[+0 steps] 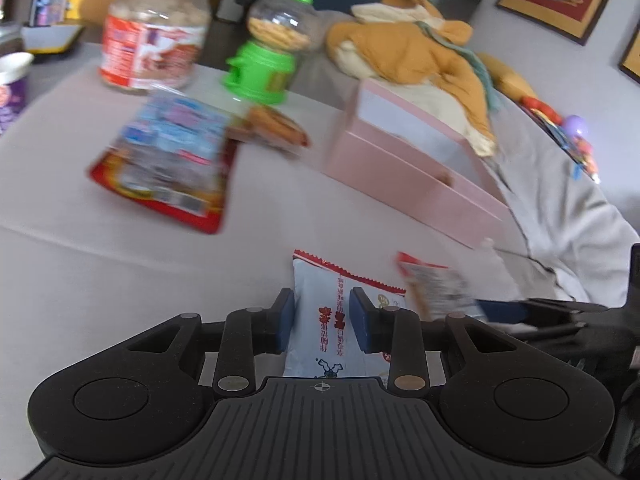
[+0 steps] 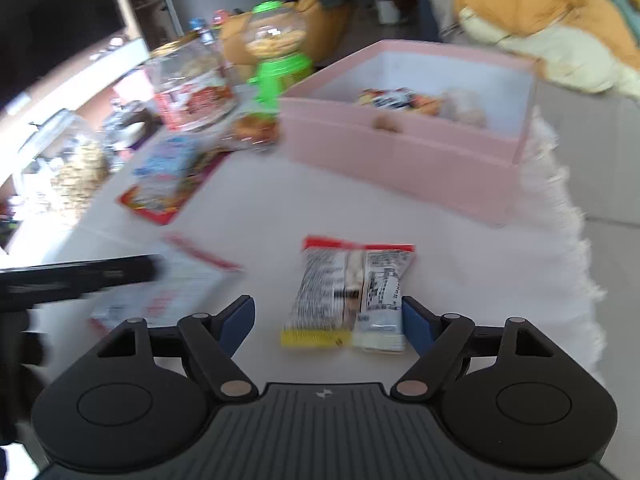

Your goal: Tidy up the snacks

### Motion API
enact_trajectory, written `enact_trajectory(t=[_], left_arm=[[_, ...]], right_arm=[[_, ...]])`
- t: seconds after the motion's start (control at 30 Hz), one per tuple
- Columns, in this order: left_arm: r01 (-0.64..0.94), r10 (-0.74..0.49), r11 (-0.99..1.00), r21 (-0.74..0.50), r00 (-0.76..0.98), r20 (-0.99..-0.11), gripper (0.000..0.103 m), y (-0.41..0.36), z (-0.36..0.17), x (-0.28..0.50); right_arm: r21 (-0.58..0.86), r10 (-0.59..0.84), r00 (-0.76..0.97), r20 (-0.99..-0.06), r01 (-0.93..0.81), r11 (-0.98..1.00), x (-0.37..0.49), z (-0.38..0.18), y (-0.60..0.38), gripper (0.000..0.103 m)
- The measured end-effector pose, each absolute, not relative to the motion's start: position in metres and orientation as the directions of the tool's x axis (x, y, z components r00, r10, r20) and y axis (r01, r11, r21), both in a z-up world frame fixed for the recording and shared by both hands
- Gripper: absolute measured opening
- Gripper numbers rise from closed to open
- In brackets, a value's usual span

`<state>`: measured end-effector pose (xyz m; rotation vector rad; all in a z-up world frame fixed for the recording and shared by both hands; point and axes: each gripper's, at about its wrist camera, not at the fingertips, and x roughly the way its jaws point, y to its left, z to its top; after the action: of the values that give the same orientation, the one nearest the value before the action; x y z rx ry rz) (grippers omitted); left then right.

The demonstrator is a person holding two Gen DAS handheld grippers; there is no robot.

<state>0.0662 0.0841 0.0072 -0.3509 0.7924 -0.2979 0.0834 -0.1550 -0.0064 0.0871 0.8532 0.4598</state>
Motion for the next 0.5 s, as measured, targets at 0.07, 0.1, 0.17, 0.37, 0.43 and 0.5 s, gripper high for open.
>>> enact_trajectory(t=[0.07, 0.1, 0.17, 0.37, 0.43, 0.5], left_arm=[[0.138, -0.396, 0.900, -0.414, 0.657, -0.642, 0.039, 0.079, 0.007, 0.066], [0.143, -0.390, 0.905, -0.401, 0.656, -0.646, 0.039, 0.077, 0.007, 0.066], [0.153, -0.381, 0.913, -0.378, 0.652, -0.656, 0.040, 0.074, 0.009, 0.063], [0.200, -0.387, 0.919, -0.341, 0.622, -0.680, 0.042, 0.066, 0.015, 0.056], [0.206, -0.398, 0.915, -0.348, 0.615, -0.681, 0.042, 0.064, 0.015, 0.055], [0.209, -0.416, 0.906, -0.368, 0.603, -0.681, 0.042, 0.065, 0.015, 0.055]], right_arm=[[0.230, 0.418, 0.573, -0.705, -0.372, 0.899, 0.079, -0.008, -0.146, 0.082], [0.213, 0.410, 0.582, -0.702, -0.378, 0.901, 0.077, -0.008, -0.143, 0.085], [0.193, 0.400, 0.606, -0.688, -0.378, 0.905, 0.073, -0.010, -0.139, 0.086], [0.201, 0.394, 0.624, -0.674, -0.358, 0.912, 0.073, -0.011, -0.147, 0.087], [0.192, 0.386, 0.633, -0.672, -0.354, 0.915, 0.072, -0.012, -0.147, 0.087], [0.189, 0.378, 0.640, -0.669, -0.345, 0.919, 0.070, -0.013, -0.149, 0.087]])
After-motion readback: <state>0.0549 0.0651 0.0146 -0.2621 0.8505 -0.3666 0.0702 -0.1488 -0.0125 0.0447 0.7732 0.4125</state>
